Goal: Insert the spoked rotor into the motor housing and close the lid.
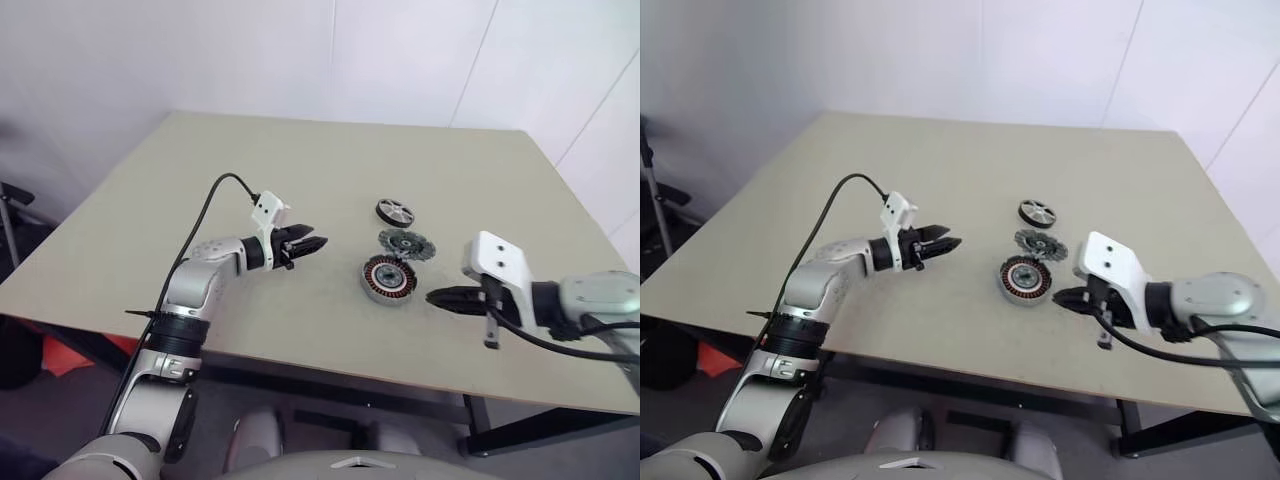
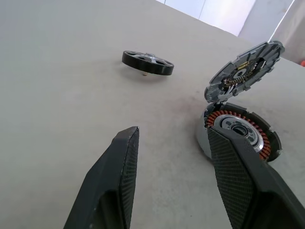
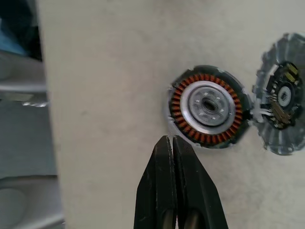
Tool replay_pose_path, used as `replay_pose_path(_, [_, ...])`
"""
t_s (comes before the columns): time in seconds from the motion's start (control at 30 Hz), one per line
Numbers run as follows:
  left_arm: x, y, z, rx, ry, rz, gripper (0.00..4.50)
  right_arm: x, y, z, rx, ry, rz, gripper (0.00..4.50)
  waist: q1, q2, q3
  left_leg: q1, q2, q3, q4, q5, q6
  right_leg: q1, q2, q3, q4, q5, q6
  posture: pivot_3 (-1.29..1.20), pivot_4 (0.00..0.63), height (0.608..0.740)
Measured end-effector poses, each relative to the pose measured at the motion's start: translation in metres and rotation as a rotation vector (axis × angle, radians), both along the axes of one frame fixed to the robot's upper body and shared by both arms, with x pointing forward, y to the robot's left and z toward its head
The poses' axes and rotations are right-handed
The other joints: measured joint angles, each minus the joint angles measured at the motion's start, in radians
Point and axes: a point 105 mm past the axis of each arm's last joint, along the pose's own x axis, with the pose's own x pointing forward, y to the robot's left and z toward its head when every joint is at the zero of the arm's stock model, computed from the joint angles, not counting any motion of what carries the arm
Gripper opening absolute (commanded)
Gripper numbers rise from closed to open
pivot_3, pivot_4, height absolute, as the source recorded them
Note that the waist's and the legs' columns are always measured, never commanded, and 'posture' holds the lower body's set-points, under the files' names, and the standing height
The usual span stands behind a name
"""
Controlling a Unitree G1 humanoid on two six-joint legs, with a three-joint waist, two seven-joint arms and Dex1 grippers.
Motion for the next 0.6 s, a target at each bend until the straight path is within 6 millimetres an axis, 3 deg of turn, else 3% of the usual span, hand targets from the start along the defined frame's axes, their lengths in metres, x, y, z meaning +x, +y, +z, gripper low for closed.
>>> replay_pose_path(0.17, [0.001,-0.001,0.000,0.003,-0.005,0.015,2.43,0.033,0.026,-0.025,0.031,-0.019,-0.006,0.05,-0.022,0.000,0.000,0.001,-0.002,0.000,-0.001,0.000,0.000,0.001,-0.005,-0.005,-0.004,0.000,0.000,0.00,0.000,0.740])
replay_pose_path(0.27, [0.003,0.004,0.000,0.017,-0.010,0.036,2.43,0.043,0.030,-0.033,0.017,-0.022,-0.011,0.05,-0.018,0.000,0.000,-0.003,-0.002,0.001,-0.001,0.000,0.000,-0.001,-0.006,-0.004,-0.004,0.001,-0.001,0.00,0.000,0.740])
replay_pose_path(0.37, [0.005,0.012,-0.002,0.031,-0.009,0.065,2.43,0.052,0.029,-0.033,0.010,-0.046,-0.023,0.05,-0.014,0.001,0.000,-0.007,-0.002,0.002,0.000,0.000,0.002,-0.005,-0.006,-0.002,0.000,0.006,-0.009,0.00,0.000,0.740])
replay_pose_path(0.47, [0.003,0.014,-0.008,0.036,0.005,0.078,2.43,0.058,0.034,-0.028,0.024,-0.069,-0.015,0.05,-0.013,0.000,0.000,-0.008,-0.003,0.003,0.002,-0.004,0.010,-0.010,-0.007,0.001,0.013,0.007,-0.009,0.00,0.000,0.740])
replay_pose_path(0.6, [0.002,0.013,-0.009,0.035,0.004,0.083,2.43,0.062,0.033,-0.027,0.020,-0.078,-0.015,0.05,-0.008,0.000,0.000,-0.008,-0.003,0.001,-0.001,-0.005,0.007,-0.015,-0.006,0.001,0.026,0.007,-0.009,0.00,0.000,0.740])
